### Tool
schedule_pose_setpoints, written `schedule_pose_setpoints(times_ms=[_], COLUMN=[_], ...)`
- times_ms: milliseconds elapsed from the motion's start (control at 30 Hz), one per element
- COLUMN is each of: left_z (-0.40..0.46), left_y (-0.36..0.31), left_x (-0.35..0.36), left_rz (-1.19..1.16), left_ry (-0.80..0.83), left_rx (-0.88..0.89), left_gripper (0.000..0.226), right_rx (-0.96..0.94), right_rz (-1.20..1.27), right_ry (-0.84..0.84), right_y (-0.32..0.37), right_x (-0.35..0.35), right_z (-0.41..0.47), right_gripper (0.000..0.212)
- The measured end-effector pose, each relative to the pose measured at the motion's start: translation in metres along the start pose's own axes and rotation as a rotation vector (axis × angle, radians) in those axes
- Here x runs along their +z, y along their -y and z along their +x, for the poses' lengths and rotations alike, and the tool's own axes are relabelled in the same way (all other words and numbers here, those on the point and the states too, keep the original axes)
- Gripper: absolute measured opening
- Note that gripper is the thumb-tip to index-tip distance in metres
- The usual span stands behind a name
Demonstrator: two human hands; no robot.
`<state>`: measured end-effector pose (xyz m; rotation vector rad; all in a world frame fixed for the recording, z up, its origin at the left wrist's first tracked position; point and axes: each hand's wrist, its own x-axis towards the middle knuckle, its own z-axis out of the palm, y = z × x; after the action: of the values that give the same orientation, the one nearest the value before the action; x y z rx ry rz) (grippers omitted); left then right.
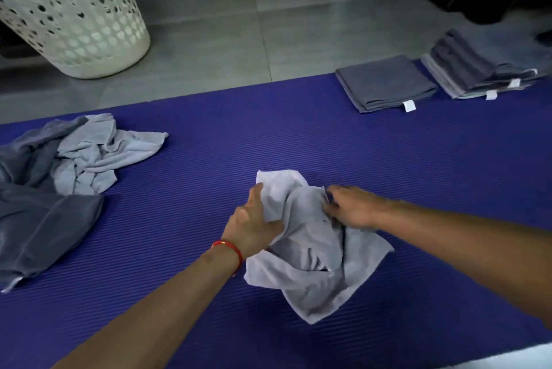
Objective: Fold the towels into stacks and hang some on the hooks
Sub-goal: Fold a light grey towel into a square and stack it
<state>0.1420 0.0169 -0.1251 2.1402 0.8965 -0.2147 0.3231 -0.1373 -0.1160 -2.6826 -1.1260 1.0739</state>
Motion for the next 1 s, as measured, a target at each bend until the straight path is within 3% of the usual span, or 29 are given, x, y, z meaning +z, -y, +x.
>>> schedule_pose_setpoints(times_ms=[100, 200, 300, 400, 467, 533, 600, 667, 767, 933, 1000], left_z=[0.010, 0.050, 0.096, 0.133, 0.147, 0.155, 0.154, 0.149, 0.133, 0.113, 0.102], left_y=[0.006, 0.024, 0.034, 0.033, 0.028, 0.025, 0.024, 0.022, 0.009, -0.027, -0.049], left_x=[-0.006, -0.026, -0.036, -0.026, -0.018, -0.018, -0.024, -0.037, -0.063, -0.109, -0.125], left_rz=[0.071, 0.137, 0.243, 0.338, 0.381, 0.298, 0.205, -0.083, -0.596, -0.963, -1.135], left_ry=[-0.200, -0.347, -0.182, 0.043, 0.080, 0.078, 0.047, 0.040, 0.117, 0.229, 0.275], left_rx=[-0.064, 0.062, 0.229, 0.353, 0.375, 0.357, 0.297, 0.221, 0.089, 0.062, 0.126], left_gripper=[0.070, 0.043, 0.043, 0.052, 0.047, 0.030, 0.028, 0.036, 0.029, 0.014, 0.024], right_rx=[0.046, 0.059, 0.057, -0.021, -0.059, -0.057, -0.031, 0.021, 0.128, 0.143, 0.132], right_rz=[0.115, 0.208, 0.273, 0.386, 0.502, 0.611, 0.754, 0.938, 1.123, 1.116, 0.968], right_ry=[-0.156, -0.234, -0.364, -0.443, -0.436, -0.415, -0.440, -0.510, -0.698, -0.978, -1.091], right_y=[0.005, 0.013, 0.008, -0.012, -0.028, -0.046, -0.061, -0.076, -0.098, -0.108, -0.108], right_x=[0.012, 0.016, 0.017, 0.015, 0.013, 0.011, 0.008, 0.000, -0.021, -0.074, -0.098], right_z=[0.012, 0.014, 0.004, -0.017, -0.036, -0.054, -0.071, -0.085, -0.103, -0.124, -0.133], right_gripper=[0.039, 0.038, 0.022, 0.024, 0.024, 0.019, 0.009, 0.003, 0.012, 0.013, 0.008])
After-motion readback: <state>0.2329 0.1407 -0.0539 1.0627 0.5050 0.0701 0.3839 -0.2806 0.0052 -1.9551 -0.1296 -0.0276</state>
